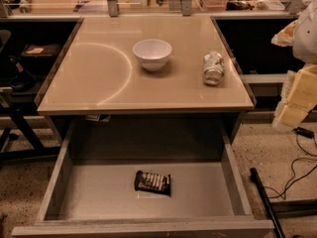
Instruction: Pick rxbar chocolate from top drawer and place on counter
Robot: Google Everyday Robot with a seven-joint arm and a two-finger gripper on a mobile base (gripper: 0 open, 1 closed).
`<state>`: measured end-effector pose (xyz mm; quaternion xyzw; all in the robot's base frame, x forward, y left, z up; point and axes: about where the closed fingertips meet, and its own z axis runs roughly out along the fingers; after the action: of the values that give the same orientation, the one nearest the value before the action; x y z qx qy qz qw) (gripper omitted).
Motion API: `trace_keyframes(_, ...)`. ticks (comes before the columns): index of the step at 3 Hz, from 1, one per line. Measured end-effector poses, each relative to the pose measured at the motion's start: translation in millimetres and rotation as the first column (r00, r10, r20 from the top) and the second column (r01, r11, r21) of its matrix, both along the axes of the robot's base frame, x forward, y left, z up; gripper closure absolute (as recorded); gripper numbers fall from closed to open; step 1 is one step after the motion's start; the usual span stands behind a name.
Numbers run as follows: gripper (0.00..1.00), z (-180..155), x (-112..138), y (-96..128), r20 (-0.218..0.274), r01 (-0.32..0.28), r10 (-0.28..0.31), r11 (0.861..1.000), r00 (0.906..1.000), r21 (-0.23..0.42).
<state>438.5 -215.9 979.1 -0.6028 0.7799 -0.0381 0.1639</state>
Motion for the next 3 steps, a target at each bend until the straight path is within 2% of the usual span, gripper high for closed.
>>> trace_keyframes(1,0.00,0,0,0,0.000,0.000,0.000,1.000,1.0000,0.000)
trace_keyframes(2,0.00,-2,-3,9,0.009,0.014,-0.014,1.000,0.9999,-0.011)
trace_keyframes(3,0.00,-28,-10,40,-0.027,0.032,-0.031,0.999,0.9992,0.021)
